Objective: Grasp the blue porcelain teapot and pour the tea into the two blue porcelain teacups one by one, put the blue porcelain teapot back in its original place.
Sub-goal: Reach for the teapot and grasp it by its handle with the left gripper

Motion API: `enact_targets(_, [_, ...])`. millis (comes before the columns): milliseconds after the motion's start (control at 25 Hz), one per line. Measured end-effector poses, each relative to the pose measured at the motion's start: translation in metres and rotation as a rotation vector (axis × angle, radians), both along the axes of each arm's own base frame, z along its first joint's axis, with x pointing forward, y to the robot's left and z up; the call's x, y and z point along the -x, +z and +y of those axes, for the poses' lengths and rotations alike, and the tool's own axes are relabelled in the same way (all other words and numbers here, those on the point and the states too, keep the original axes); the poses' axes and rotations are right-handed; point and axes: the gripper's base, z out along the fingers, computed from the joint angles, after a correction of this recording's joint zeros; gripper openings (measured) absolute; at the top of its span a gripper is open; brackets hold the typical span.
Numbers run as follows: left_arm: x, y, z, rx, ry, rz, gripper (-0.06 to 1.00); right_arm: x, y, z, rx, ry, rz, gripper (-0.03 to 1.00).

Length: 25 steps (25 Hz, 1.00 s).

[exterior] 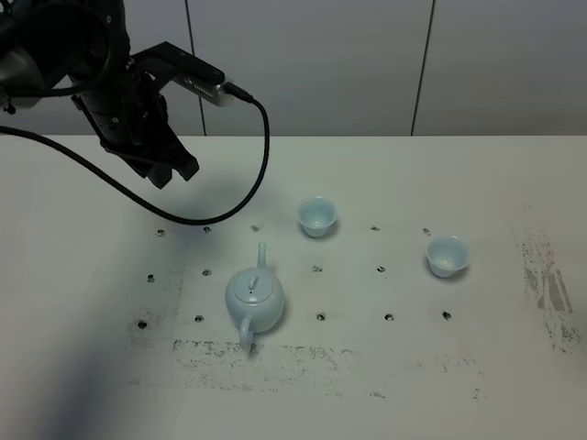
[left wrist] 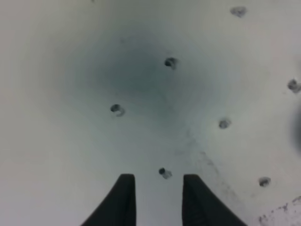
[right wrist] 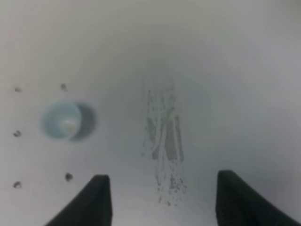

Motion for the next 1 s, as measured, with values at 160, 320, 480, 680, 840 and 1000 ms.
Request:
enact_targets(160, [0.011,-0.009,-0.005,0.008,-0.024,0.011,0.30,0.047,0.022,0.008,-0.003,0.012,-0.102,0.50])
enact_targets(320, [0.023,-0.005,-0.003,0.041,-0.023,-0.056,0.30,0.087,0.037,0.013,0.010,0.023,-0.187,0.50])
enact_targets(480, [0.043,0.006,0.000,0.081,-0.026,-0.147,0.30,0.122,0.033,0.018,0.015,0.038,-0.199,0.50])
enact_targets(680, [0.068,0.021,0.002,0.161,-0.014,-0.230,0.30,0.156,0.007,0.022,0.025,0.041,-0.226,0.50])
enact_targets(840, [0.082,0.030,0.006,0.174,-0.016,-0.245,0.30,0.177,-0.021,0.024,0.039,0.040,-0.244,0.50])
enact_targets(1000, [0.085,0.032,0.006,0.178,-0.014,-0.229,0.30,0.196,-0.045,0.024,0.067,0.029,-0.257,0.49])
